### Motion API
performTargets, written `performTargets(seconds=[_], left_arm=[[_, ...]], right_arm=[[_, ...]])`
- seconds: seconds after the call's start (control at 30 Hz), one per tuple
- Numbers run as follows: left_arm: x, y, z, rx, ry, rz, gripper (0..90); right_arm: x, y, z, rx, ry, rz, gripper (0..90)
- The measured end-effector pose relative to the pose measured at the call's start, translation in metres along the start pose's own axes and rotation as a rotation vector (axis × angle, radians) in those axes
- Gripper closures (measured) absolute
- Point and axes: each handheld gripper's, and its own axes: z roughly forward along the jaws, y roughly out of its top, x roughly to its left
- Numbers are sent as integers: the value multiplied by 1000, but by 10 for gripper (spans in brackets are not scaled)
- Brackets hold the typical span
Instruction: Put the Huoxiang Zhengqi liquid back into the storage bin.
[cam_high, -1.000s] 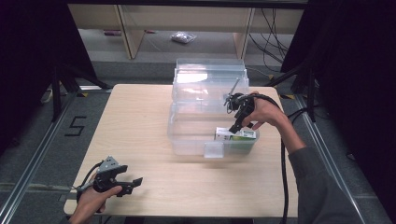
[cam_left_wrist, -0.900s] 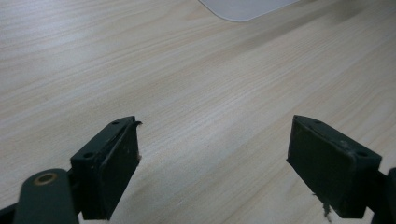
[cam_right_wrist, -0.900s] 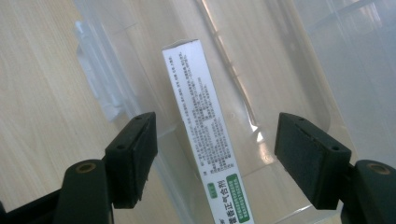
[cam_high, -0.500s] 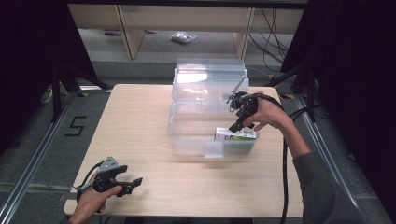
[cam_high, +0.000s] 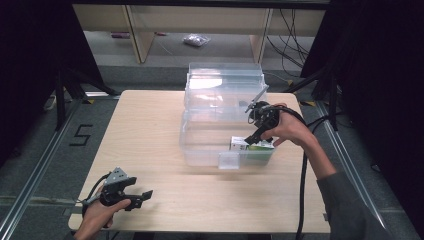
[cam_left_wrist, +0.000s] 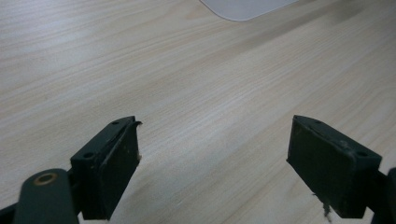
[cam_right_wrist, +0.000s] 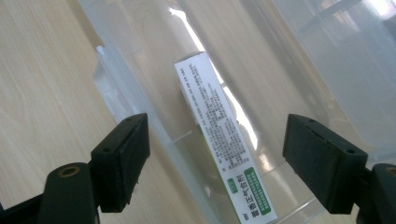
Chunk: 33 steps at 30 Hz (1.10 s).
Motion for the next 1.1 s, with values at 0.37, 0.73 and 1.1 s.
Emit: performTargets(seconds=[0.37,0.73,1.1], left_arm=[[0,0,0,0,1,0,160],[0,0,0,0,0,0,159],[0,0,0,9,3,6,160]], right_arm=[[13,-8,-5,-50,-9,-2,240],[29,-19,-5,-117,-2,21,235],[56,-46,3,-194,27,16,225]])
